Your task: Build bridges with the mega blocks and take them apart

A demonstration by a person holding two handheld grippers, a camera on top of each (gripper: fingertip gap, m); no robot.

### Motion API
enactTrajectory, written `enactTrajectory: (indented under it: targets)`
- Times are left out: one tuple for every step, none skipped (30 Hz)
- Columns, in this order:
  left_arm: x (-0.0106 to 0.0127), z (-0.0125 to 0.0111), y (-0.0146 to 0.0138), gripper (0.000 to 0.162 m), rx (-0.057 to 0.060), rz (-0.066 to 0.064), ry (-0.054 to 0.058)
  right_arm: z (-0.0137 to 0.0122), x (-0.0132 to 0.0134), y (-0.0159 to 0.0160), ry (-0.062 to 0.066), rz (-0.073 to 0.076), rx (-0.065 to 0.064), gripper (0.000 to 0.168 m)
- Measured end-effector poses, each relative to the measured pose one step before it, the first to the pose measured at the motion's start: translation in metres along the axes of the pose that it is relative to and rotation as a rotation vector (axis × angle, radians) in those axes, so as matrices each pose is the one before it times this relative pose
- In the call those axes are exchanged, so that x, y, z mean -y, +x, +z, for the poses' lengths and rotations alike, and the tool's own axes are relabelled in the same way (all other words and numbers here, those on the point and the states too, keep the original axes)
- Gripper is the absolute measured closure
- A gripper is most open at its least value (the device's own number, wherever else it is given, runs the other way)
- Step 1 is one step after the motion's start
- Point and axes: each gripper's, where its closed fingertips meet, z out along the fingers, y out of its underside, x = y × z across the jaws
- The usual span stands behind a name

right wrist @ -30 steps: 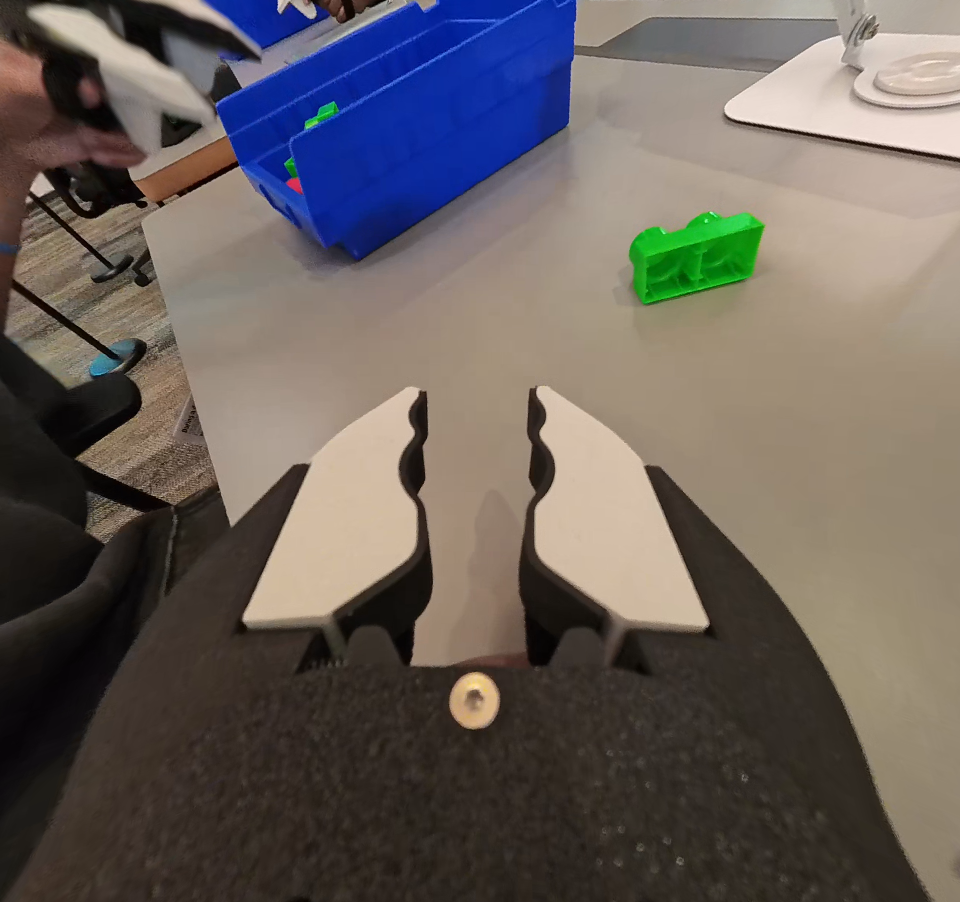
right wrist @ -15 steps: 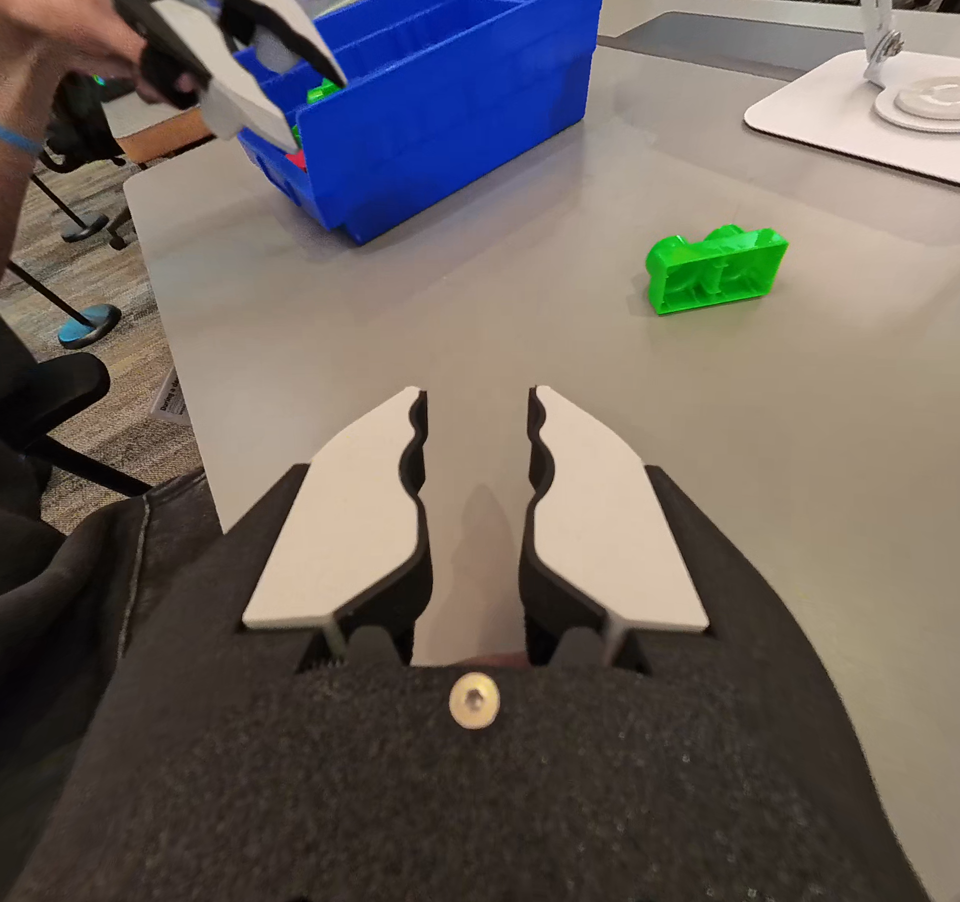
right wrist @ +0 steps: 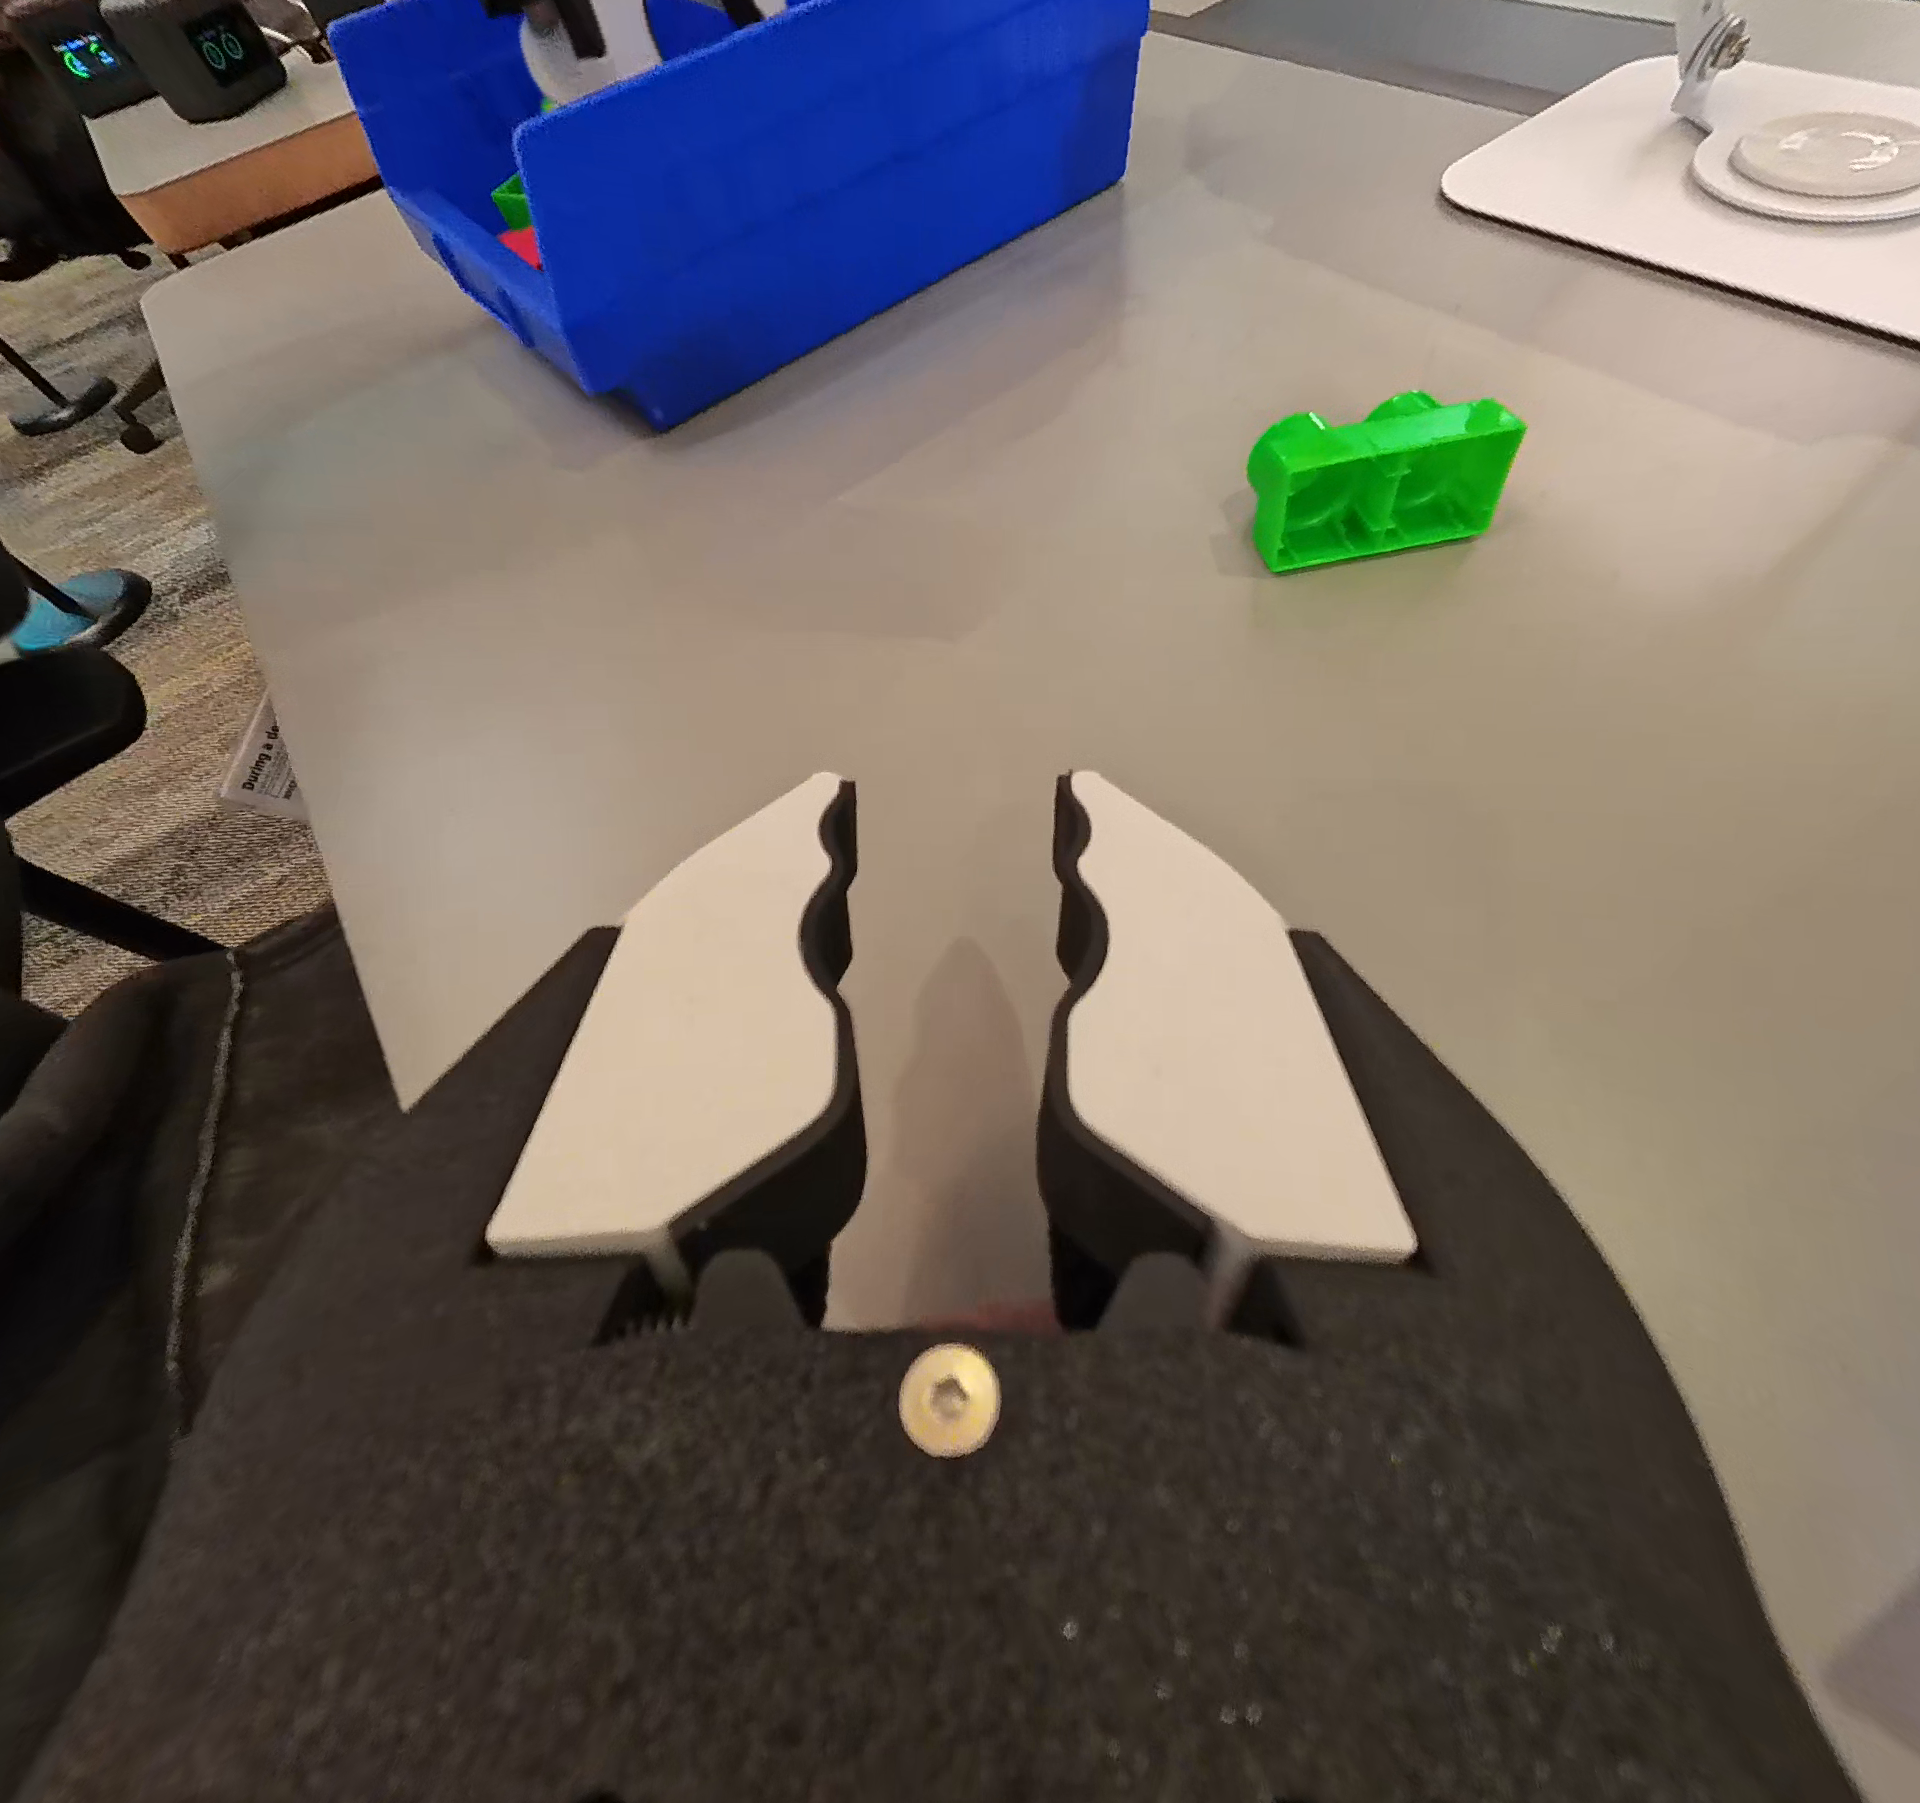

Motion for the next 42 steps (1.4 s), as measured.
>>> enactTrajectory:
  targets:
    - [0.00083, 0.00112, -0.00262, 0.093, -0.0081, 0.0097, -0.0176, 0.00030, -0.00004, 0.00048, -0.0014, 0.0006, -0.0006, 0.132]
    - [0.00035, 0.00187, -0.00249, 0.094, -0.0042, 0.0070, -0.0193, -0.00003, 0.00012, 0.00027, 0.0000, -0.0005, -0.0008, 0.132]
    - [-0.00101, 0.00296, -0.00017, 0.095, -0.0100, 0.0081, -0.0245, -0.00023, 0.00042, 0.00028, -0.0002, -0.0016, -0.0019, 0.132]
    - [-0.00259, 0.00357, 0.00301, 0.097, -0.0207, 0.0139, -0.0265, -0.00029, 0.00047, 0.00027, -0.0001, -0.0028, -0.0033, 0.132]
    - [-0.00054, 0.00203, 0.00553, 0.104, -0.0325, 0.0157, -0.0068, -0.00067, 0.00055, 0.00037, 0.0005, -0.0042, -0.0046, 0.132]
    - [0.00171, 0.00024, 0.00345, 0.100, -0.0180, 0.0127, 0.0114, -0.00070, 0.00052, 0.00049, 0.0013, -0.0044, -0.0052, 0.132]
    - [0.00119, 0.00020, 0.00036, 0.100, 0.0010, 0.0101, 0.0085, -0.00056, 0.00061, 0.00042, 0.0025, -0.0032, -0.0041, 0.132]
    - [0.00002, 0.00011, -0.00041, 0.099, 0.0006, 0.0033, 0.0001, -0.00019, 0.00026, 0.00002, 0.0025, -0.0003, -0.0001, 0.132]
    - [-0.00026, 0.00004, -0.00111, 0.096, 0.0029, 0.0019, -0.0036, 0.00043, -0.00016, -0.00033, 0.0002, 0.0035, 0.0045, 0.132]
    - [0.00011, 0.00015, -0.00020, 0.098, -0.0024, 0.0072, -0.0007, 0.00101, -0.00053, -0.00047, -0.0012, 0.0059, 0.0067, 0.132]
    - [-0.00005, 0.00007, 0.00113, 0.100, -0.0109, 0.0068, -0.0004, 0.00123, -0.00113, -0.00068, -0.0040, 0.0069, 0.0079, 0.132]
    - [-0.00102, 0.00010, 0.00048, 0.101, -0.0075, 0.0056, -0.0056, 0.00108, -0.00139, -0.00076, -0.0057, 0.0058, 0.0071, 0.132]
    - [-0.00148, 0.00008, -0.00003, 0.103, -0.0060, 0.0055, -0.0099, 0.00060, -0.00085, -0.00077, -0.0027, 0.0030, 0.0051, 0.132]
    - [-0.00132, 0.00007, -0.00028, 0.103, -0.0055, 0.0078, -0.0127, 0.00014, -0.00019, -0.00064, 0.0002, -0.0001, 0.0025, 0.132]
    - [-0.00095, 0.00005, -0.00075, 0.102, -0.0029, 0.0120, -0.0139, -0.00010, 0.00063, -0.00010, 0.0018, -0.0018, -0.0009, 0.132]
    - [-0.00134, -0.00022, -0.00232, 0.100, 0.0043, 0.0133, -0.0209, 0.00002, 0.00104, 0.00020, 0.0025, -0.0006, -0.0011, 0.132]
    - [-0.00216, -0.00103, -0.00467, 0.103, 0.0161, 0.0121, -0.0268, 0.00030, 0.00107, 0.00011, 0.0031, 0.0029, 0.0009, 0.132]
    - [-0.00094, -0.00128, -0.00452, 0.105, 0.0100, 0.0087, -0.0167, 0.00037, 0.00057, -0.00010, 0.0024, 0.0068, 0.0043, 0.132]
    - [0.00157, -0.00045, -0.00037, 0.105, -0.0231, 0.0004, -0.0001, 0.00048, -0.00012, -0.00040, 0.0004, 0.0080, 0.0059, 0.132]
    - [0.00355, 0.00100, 0.00450, 0.108, -0.0567, -0.0072, 0.0109, 0.00028, -0.00090, -0.00011, -0.0033, 0.0075, 0.0039, 0.132]
    - [0.00201, 0.00338, 0.00576, 0.116, -0.0593, -0.0055, 0.0000, -0.00033, -0.00071, -0.00010, -0.0030, 0.0043, 0.0013, 0.132]
    - [-0.00042, 0.00448, 0.00246, 0.120, -0.0312, -0.0016, -0.0157, -0.00131, 0.00005, -0.00008, 0.0008, -0.0011, -0.0020, 0.132]
    - [0.00006, 0.00201, 0.00009, 0.120, -0.0076, 0.0018, -0.0058, -0.00187, 0.00111, 0.00016, 0.0063, -0.0055, -0.0055, 0.132]
    - [0.00067, 0.00006, 0.00003, 0.121, 0.0036, 0.0088, 0.0075, -0.00176, 0.00119, 0.00055, 0.0058, -0.0059, -0.0062, 0.133]
    - [0.00054, 0.00004, 0.00007, 0.122, 0.0125, 0.0152, 0.0121, -0.00133, 0.00066, 0.00066, 0.0029, -0.0028, -0.0043, 0.133]
    - [0.00046, 0.00009, -0.00019, 0.122, 0.0146, 0.0120, 0.0160, -0.00097, 0.00019, 0.00038, 0.0021, 0.0019, 0.0002, 0.133]
    - [0.00035, 0.00012, -0.00023, 0.122, 0.0128, 0.0063, 0.0169, -0.00041, -0.00002, 0.00013, 0.0023, 0.0055, 0.0030, 0.133]
    - [0.00007, 0.00027, -0.00025, 0.123, 0.0095, 0.0052, 0.0163, -0.00006, -0.00031, 0.00002, 0.0007, 0.0073, 0.0044, 0.133]
    - [-0.00017, 0.00012, -0.00015, 0.123, 0.0080, 0.0048, 0.0136, 0.00020, -0.00027, -0.00026, 0.0002, 0.0065, 0.0050, 0.133]
    - [-0.00025, -0.00013, 0.00001, 0.124, 0.0094, 0.0075, 0.0085, 0.00029, -0.00017, -0.00041, -0.0007, 0.0046, 0.0045, 0.133]
    - [-0.00005, -0.00030, -0.00015, 0.124, 0.0139, 0.0100, 0.0046, 0.00031, 0.00009, -0.00082, -0.0013, 0.0017, 0.0041, 0.133]
    - [-0.00022, -0.00054, -0.00007, 0.124, 0.0183, 0.0094, 0.0025, 0.00007, 0.00057, -0.00094, 0.0004, -0.0019, 0.0022, 0.133]
    - [-0.00061, -0.00129, 0.00025, 0.125, 0.0168, 0.0072, 0.0010, -0.00005, 0.00089, -0.00064, 0.0013, -0.0042, -0.0008, 0.133]
    - [-0.00071, -0.00244, 0.00099, 0.125, 0.0096, 0.0015, 0.0027, -0.00025, 0.00103, -0.00064, 0.0017, -0.0044, -0.0018, 0.133]
    - [-0.00014, -0.00435, 0.00034, 0.125, 0.0111, -0.0029, 0.0091, -0.00037, 0.00101, -0.00069, 0.0016, -0.0036, -0.0006, 0.133]
    - [0.00079, -0.00657, -0.00057, 0.125, 0.0161, -0.0036, 0.0181, -0.00032, 0.00057, -0.00058, 0.0008, -0.0020, -0.0001, 0.133]
    - [0.00127, -0.00879, -0.00008, 0.125, 0.0130, -0.0037, 0.0228, -0.00024, 0.00027, -0.00040, 0.0015, -0.0007, -0.0005, 0.133]
    - [0.00215, -0.01090, -0.00017, 0.125, 0.0188, 0.0001, 0.0232, -0.00002, -0.00011, -0.00010, 0.0001, 0.0007, 0.0001, 0.133]
    - [0.00335, -0.01300, -0.00057, 0.125, 0.0276, 0.0058, 0.0223, 0.00015, -0.00032, -0.00008, -0.0018, 0.0015, 0.0004, 0.133]
    - [0.00498, -0.01476, -0.00046, 0.125, 0.0316, 0.0096, 0.0220, 0.00008, -0.00009, -0.00009, -0.0003, 0.0009, 0.0008, 0.133]
    - [0.00793, -0.01607, 0.00013, 0.125, 0.0306, 0.0137, 0.0278, 0.00008, 0.00013, -0.00008, -0.0001, -0.0003, 0.0005, 0.133]
    - [0.01138, -0.01638, 0.00202, 0.125, 0.0206, 0.0187, 0.0352, -0.00018, 0.00037, -0.00009, -0.0004, -0.0017, -0.0007, 0.133]
